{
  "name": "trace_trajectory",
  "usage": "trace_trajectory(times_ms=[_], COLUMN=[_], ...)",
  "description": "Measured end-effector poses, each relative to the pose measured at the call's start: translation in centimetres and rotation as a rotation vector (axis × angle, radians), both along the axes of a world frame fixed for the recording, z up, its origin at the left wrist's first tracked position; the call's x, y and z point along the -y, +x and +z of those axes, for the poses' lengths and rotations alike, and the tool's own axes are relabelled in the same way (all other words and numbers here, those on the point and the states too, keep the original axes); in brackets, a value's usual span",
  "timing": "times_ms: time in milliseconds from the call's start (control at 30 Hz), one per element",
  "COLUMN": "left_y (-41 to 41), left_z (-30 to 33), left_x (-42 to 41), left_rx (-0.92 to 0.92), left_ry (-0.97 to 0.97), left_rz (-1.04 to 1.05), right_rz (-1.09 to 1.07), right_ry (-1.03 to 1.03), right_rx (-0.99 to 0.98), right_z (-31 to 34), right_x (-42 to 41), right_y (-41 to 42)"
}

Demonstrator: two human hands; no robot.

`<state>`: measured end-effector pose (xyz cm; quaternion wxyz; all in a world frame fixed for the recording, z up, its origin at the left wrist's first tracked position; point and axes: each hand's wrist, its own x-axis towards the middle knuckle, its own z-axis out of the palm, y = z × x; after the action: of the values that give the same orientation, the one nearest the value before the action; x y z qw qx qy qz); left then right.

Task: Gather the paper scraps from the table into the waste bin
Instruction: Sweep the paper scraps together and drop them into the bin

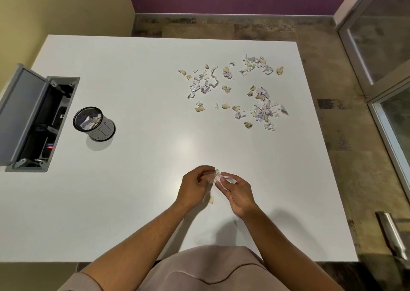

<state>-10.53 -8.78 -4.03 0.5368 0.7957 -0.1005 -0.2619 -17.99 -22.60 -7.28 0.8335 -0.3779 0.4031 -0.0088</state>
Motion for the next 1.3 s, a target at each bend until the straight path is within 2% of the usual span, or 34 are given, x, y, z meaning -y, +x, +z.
trace_trajectory(times_ms=[67,133,267,333,533,767,1033,1300], left_y=[-0.3,-0.7,-2.0,-3.2,-5.7,-3.1,0.5,-0.7], left_z=[-0.2,-1.0,-4.6,-6.3,-8.9,-8.8,-8.9,-8.5], left_x=[0.0,-0.4,-2.4,-3.6,-4.7,-1.4,-0.2,-3.2], left_rx=[0.012,0.125,0.398,0.434,0.512,0.563,0.709,0.812], left_ry=[0.008,0.101,0.497,0.622,0.755,0.683,0.505,0.403], left_rz=[0.060,0.011,-0.359,-0.443,-0.471,-0.473,-0.736,-0.696], right_rz=[-0.022,-0.020,-0.042,-0.043,-0.042,0.008,0.003,0.024], right_ry=[0.016,0.000,-0.008,-0.021,-0.017,-0.014,-0.017,0.014], right_rx=[0.005,0.003,0.002,-0.020,-0.042,-0.063,-0.054,-0.056], right_z=[0.1,0.3,0.5,0.5,0.0,-0.4,-0.1,-0.3], right_x=[0.4,0.8,1.5,1.8,2.3,2.5,3.1,2.6], right_y=[-0.2,-0.5,-1.2,-1.5,-2.6,-3.7,-3.6,-3.0])
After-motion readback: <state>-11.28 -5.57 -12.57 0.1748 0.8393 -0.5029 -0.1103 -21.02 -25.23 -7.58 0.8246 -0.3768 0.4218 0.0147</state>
